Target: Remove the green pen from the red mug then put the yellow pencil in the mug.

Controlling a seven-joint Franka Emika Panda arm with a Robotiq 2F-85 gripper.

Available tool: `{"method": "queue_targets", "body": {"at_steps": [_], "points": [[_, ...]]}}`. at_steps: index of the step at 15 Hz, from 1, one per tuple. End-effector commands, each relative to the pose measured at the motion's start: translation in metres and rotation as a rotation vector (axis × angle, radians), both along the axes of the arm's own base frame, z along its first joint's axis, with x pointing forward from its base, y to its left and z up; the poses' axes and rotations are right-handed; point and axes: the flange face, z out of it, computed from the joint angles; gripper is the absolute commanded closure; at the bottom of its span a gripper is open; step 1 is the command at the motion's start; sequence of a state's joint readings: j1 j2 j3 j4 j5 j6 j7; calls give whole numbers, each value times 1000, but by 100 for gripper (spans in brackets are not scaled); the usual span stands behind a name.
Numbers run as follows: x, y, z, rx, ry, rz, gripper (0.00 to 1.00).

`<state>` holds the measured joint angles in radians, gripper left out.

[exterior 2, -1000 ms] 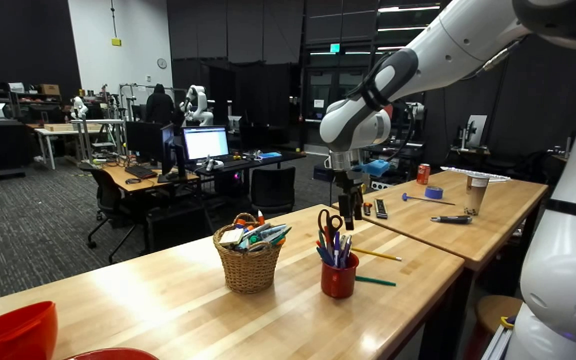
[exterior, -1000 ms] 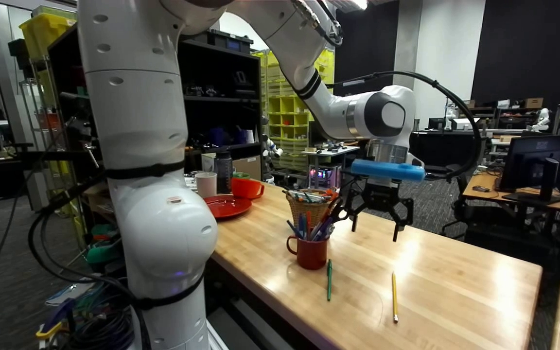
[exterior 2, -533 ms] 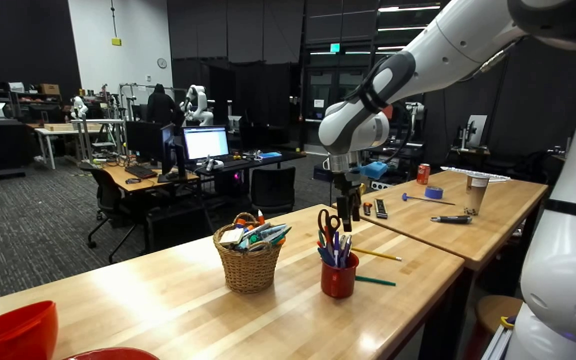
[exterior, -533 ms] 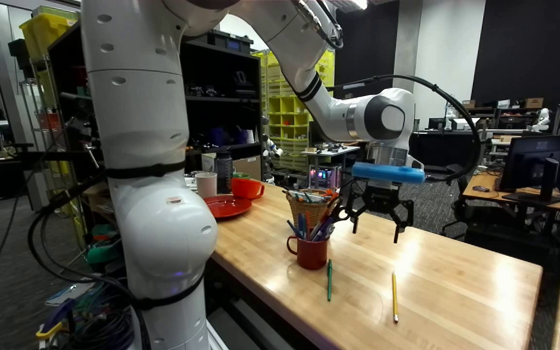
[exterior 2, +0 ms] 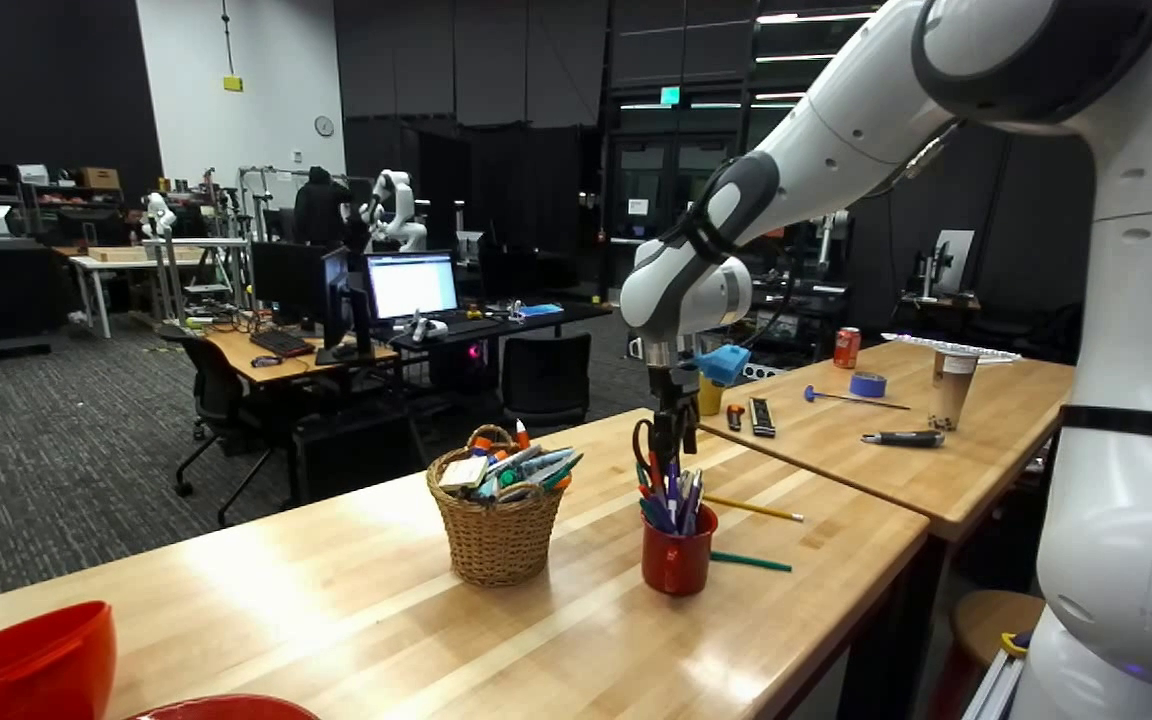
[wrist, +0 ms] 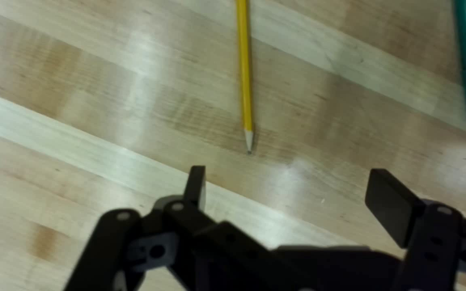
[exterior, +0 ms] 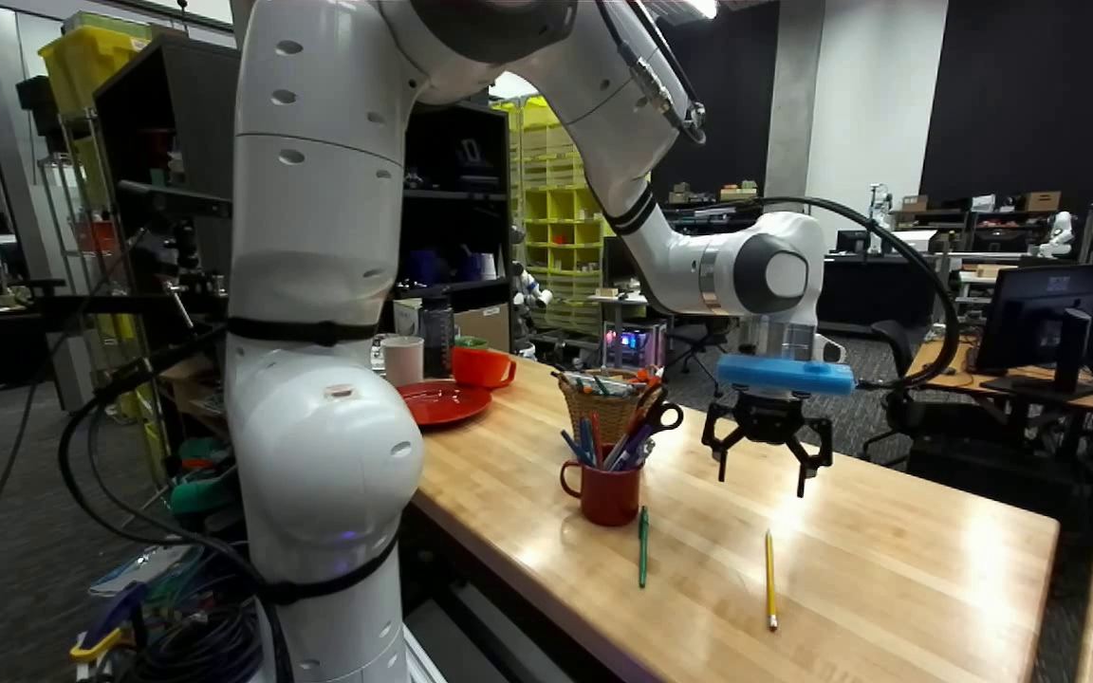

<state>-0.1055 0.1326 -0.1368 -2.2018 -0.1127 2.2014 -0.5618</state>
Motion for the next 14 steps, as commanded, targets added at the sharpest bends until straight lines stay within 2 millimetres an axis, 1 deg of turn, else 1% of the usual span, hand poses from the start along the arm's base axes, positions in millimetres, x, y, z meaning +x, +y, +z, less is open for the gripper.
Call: {"method": "queue_targets", "body": {"at_steps": [1, 4, 7, 11, 14], "points": [[16, -26, 1, -2, -6, -15, 0], [20, -39, -3, 4, 2, -22, 0], [22, -48, -10, 11, 19, -29, 0], [14, -58, -15, 14, 51, -45, 0], [8, -62, -14, 12, 73, -64, 0]]}}
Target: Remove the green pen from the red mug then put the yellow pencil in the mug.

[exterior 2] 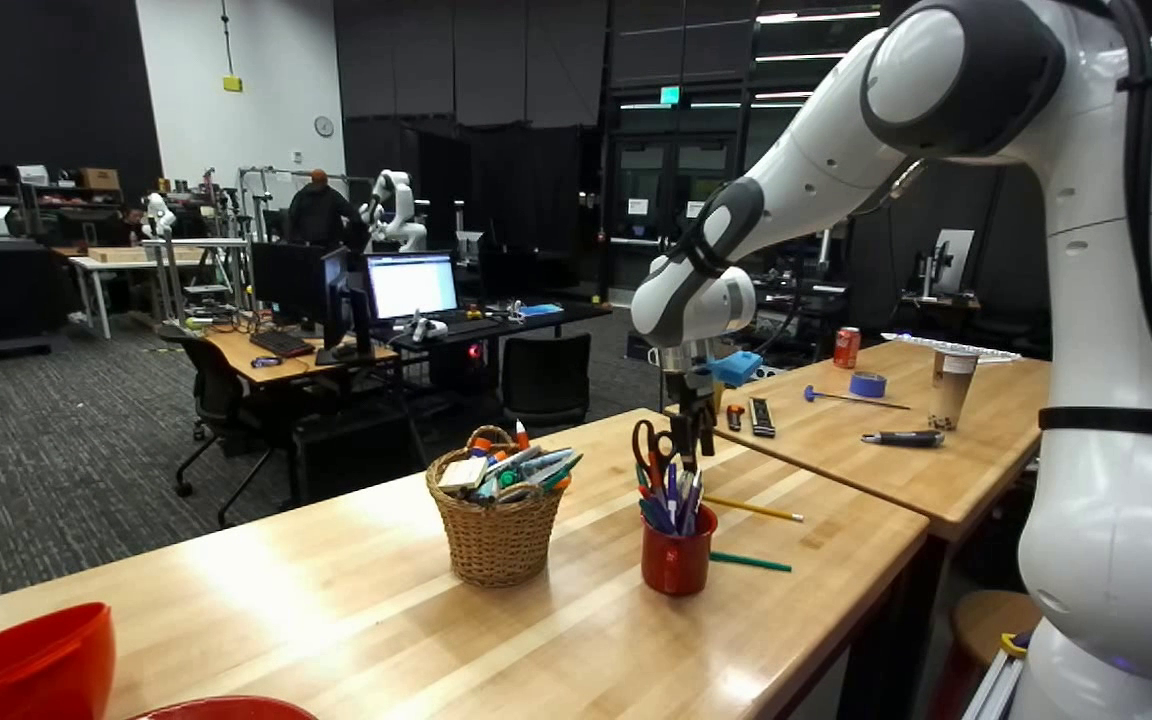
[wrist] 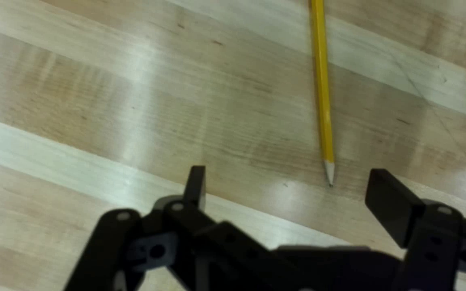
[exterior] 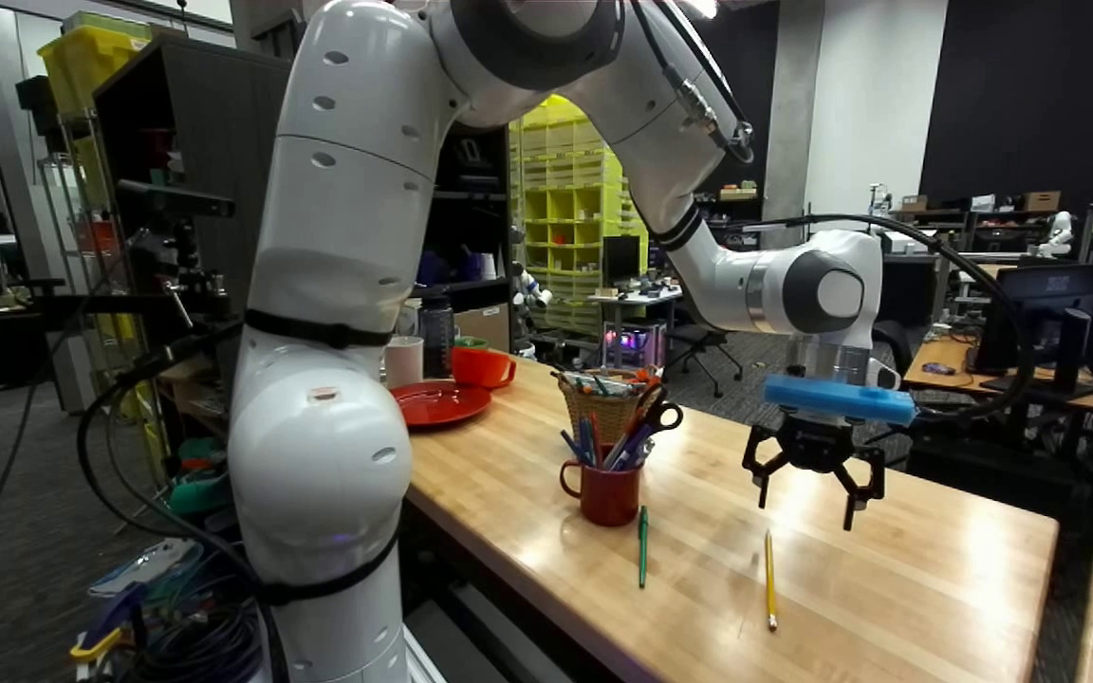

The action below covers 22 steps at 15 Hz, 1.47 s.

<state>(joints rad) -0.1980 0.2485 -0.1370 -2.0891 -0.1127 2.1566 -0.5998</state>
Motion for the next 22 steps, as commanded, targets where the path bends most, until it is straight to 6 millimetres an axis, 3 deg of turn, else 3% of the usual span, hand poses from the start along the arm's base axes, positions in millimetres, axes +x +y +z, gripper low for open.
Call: {"method": "queue_targets", "body": {"at_steps": [1, 22], "points": [[-5, -7, 7, 10, 24, -10, 0], [-16, -12, -22, 146, -23, 12, 0]]}}
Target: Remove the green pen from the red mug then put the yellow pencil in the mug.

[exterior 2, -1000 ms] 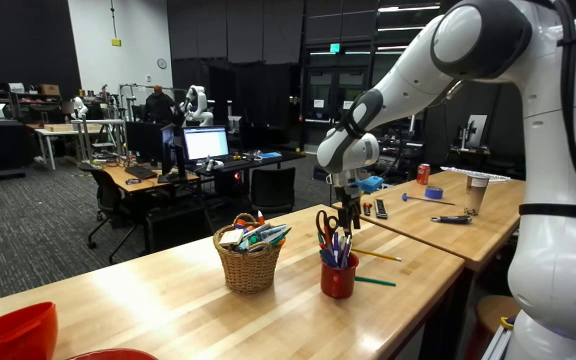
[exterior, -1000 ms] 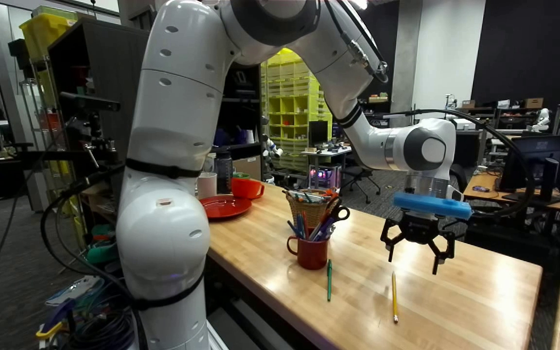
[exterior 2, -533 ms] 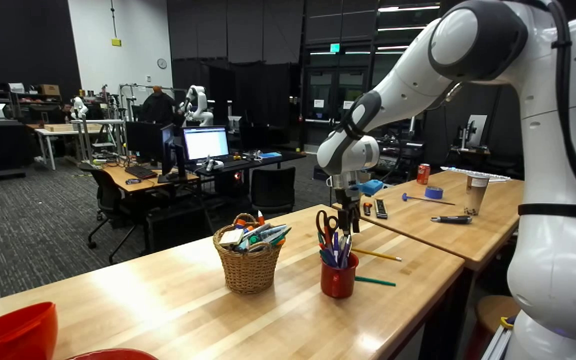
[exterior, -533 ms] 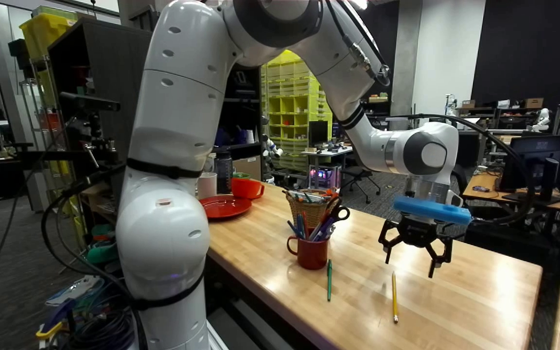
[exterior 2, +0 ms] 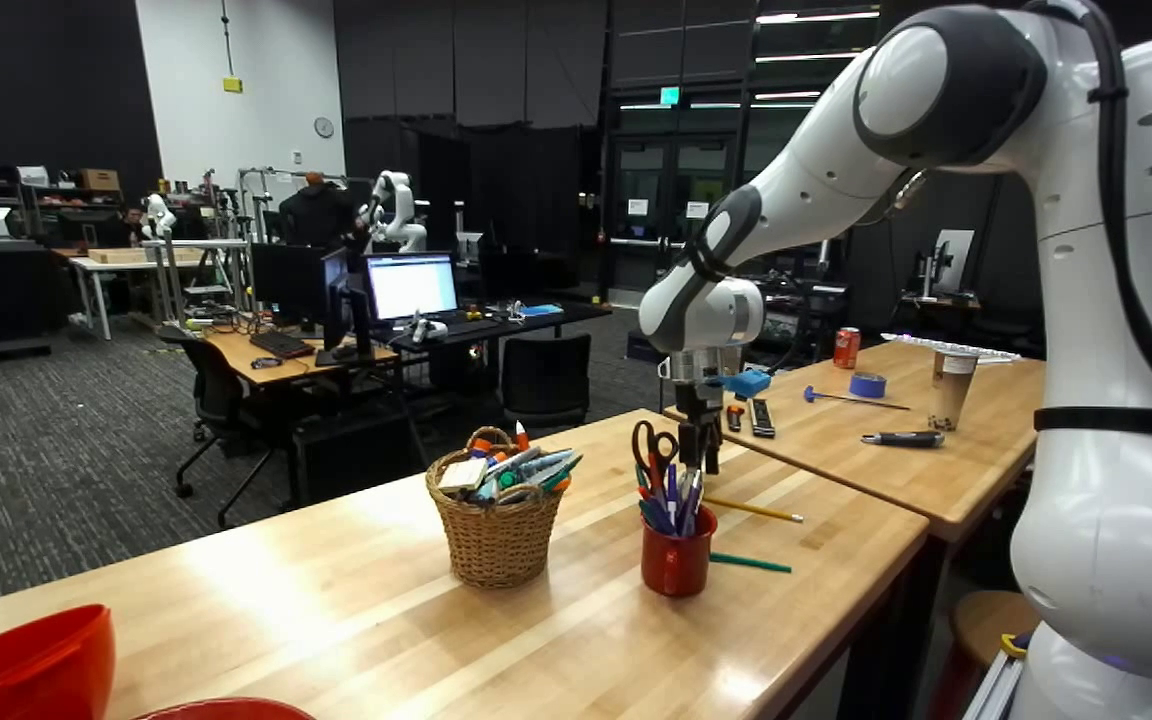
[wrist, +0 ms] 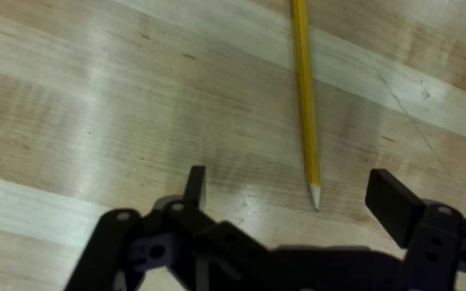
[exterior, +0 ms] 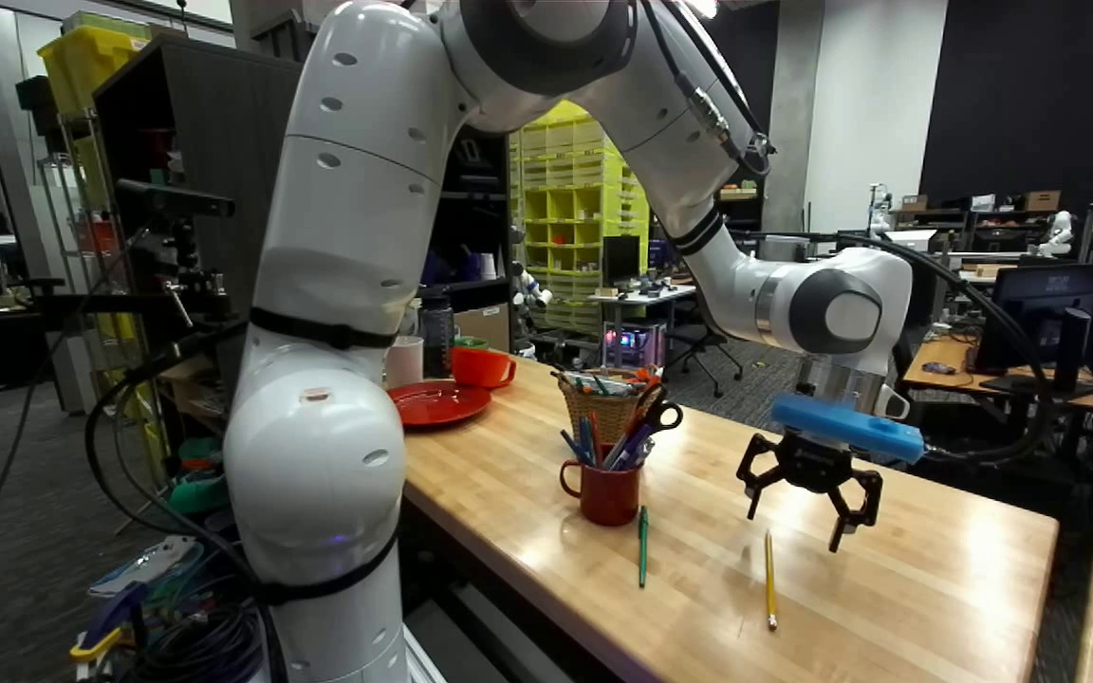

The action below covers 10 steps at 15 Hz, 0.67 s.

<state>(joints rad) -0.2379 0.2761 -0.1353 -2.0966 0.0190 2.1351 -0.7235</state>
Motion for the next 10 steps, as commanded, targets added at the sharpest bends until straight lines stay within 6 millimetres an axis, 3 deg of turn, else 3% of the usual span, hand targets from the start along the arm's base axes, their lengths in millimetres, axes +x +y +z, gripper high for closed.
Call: {"method": "queue_targets", "body": {"at_steps": [1, 10], "points": [[-5, 1, -3, 19, -56, 29, 0], [-20, 2, -14, -24, -183, 15, 0]]}}
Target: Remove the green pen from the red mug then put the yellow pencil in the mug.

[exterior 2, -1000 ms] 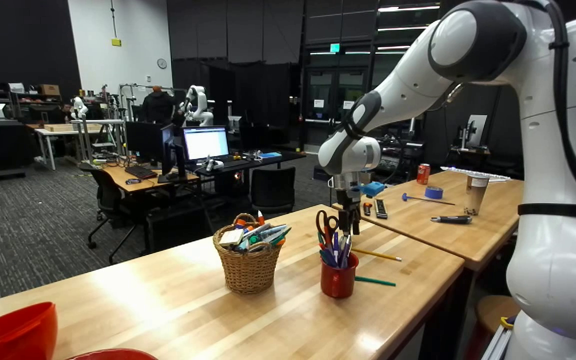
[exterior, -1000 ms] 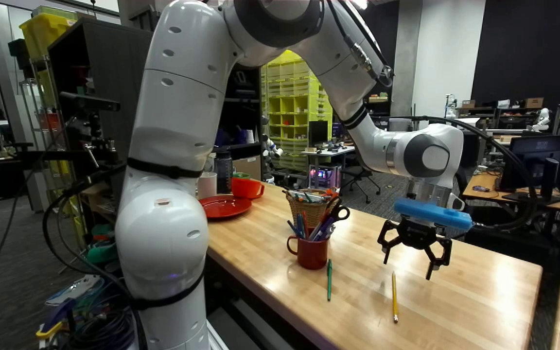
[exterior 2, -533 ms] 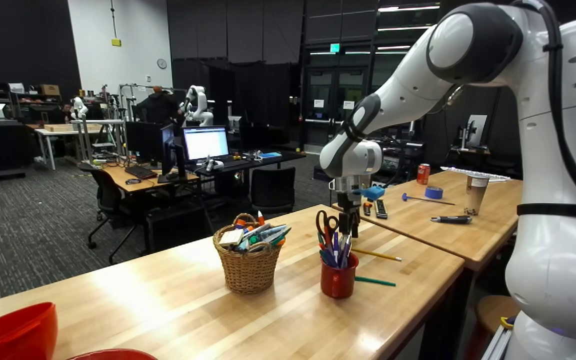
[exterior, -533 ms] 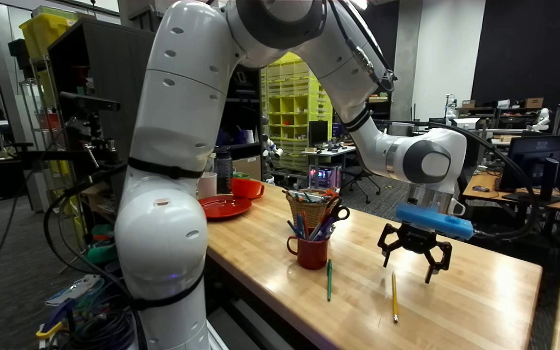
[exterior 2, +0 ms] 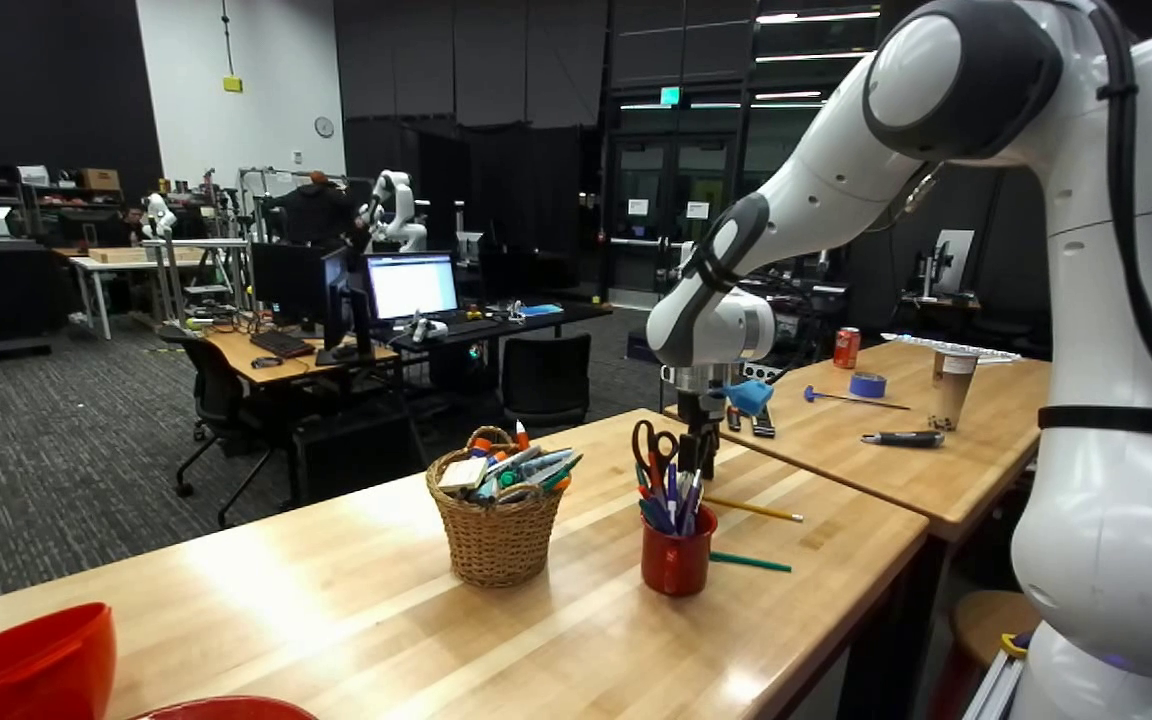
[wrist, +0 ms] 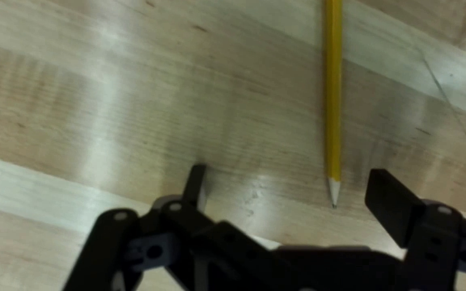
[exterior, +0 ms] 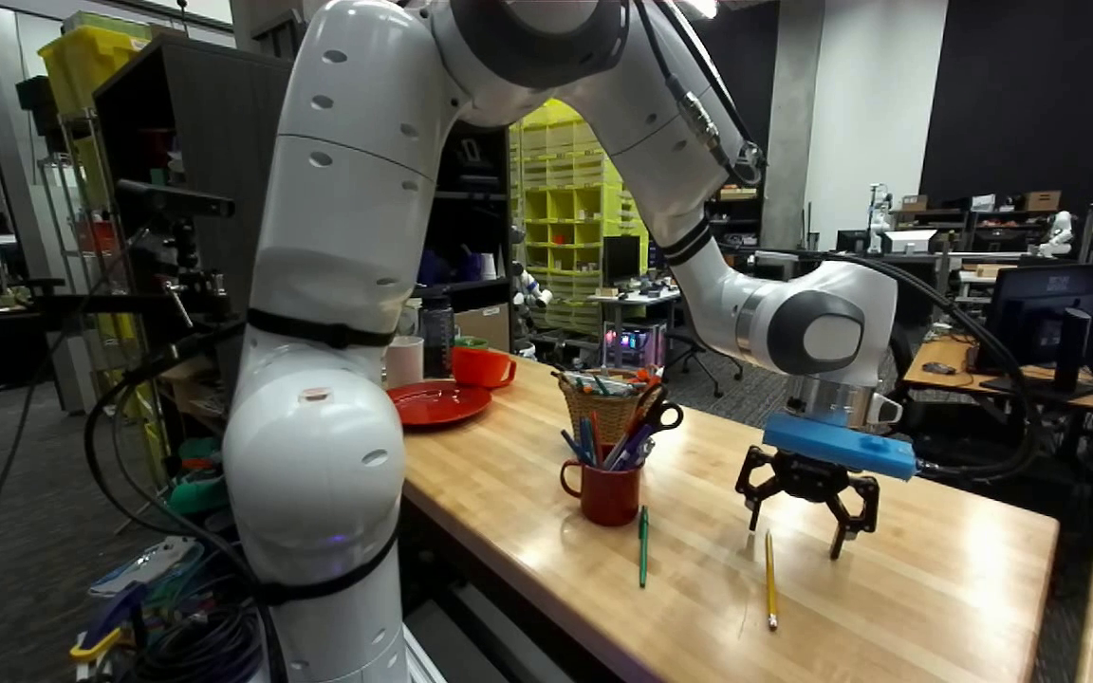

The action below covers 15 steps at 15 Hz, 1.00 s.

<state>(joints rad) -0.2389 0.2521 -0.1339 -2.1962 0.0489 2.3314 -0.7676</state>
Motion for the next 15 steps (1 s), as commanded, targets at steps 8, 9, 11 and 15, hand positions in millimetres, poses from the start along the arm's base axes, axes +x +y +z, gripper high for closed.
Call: {"method": "queue_targets", "body": {"at_steps": [8, 9, 11, 15], "points": [[-21, 6, -5, -32, -107, 2, 31], [-22, 5, -4, -35, -113, 1, 36], [-22, 3, -2, -38, -119, -2, 51], [-22, 7, 1, -40, -122, 6, 83]]}}
